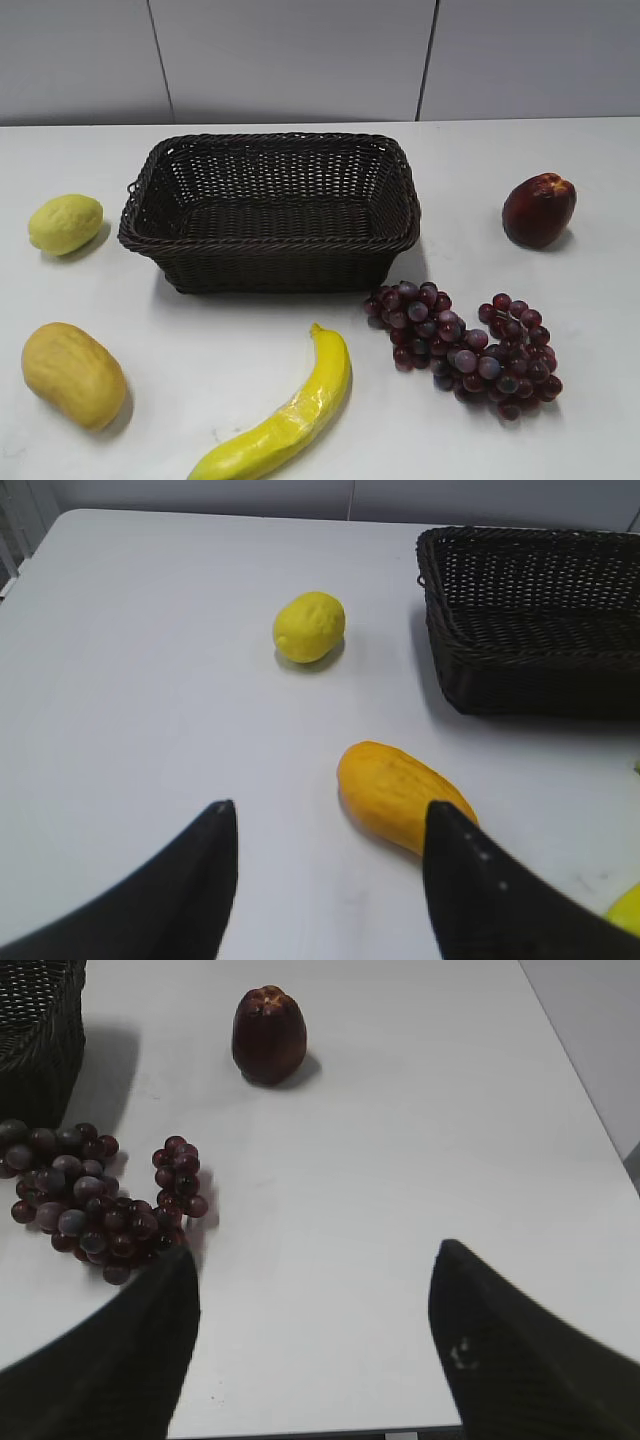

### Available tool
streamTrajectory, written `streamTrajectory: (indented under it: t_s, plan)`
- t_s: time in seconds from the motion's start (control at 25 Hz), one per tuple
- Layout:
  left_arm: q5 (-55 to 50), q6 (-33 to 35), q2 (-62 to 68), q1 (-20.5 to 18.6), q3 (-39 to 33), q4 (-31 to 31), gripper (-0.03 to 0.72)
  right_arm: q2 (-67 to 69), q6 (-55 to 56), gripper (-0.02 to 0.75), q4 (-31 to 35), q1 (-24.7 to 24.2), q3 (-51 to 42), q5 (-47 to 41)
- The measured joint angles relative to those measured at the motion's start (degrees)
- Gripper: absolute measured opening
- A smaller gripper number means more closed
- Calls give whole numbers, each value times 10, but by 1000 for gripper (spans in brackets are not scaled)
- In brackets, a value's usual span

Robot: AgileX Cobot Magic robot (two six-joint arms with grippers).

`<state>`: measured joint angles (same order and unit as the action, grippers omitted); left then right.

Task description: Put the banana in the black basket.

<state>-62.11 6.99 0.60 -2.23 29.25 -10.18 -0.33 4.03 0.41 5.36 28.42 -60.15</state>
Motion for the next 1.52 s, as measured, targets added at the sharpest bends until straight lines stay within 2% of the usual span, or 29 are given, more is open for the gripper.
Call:
streamTrajectory:
  t_s: [0.4, 0.68, 0.8, 0.96, 1.36, 1.52]
  plan:
    - [34, 13, 209, 2, 77, -38, 590, 0, 0, 572, 0, 0, 0, 0]
    - [63, 29, 354, 45, 126, -66, 585, 0, 0, 572, 0, 0, 0, 0]
    - [70, 38, 416, 76, 140, -77, 582, 0, 0, 572, 0, 0, 0, 0]
    - [88, 41, 489, 140, 155, -87, 582, 0, 0, 572, 0, 0, 0, 0]
    - [179, 31, 633, 356, 160, -115, 581, 0, 0, 572, 0, 0, 0, 0]
    - [187, 19, 699, 421, 167, -118, 581, 0, 0, 572, 0, 0, 0, 0]
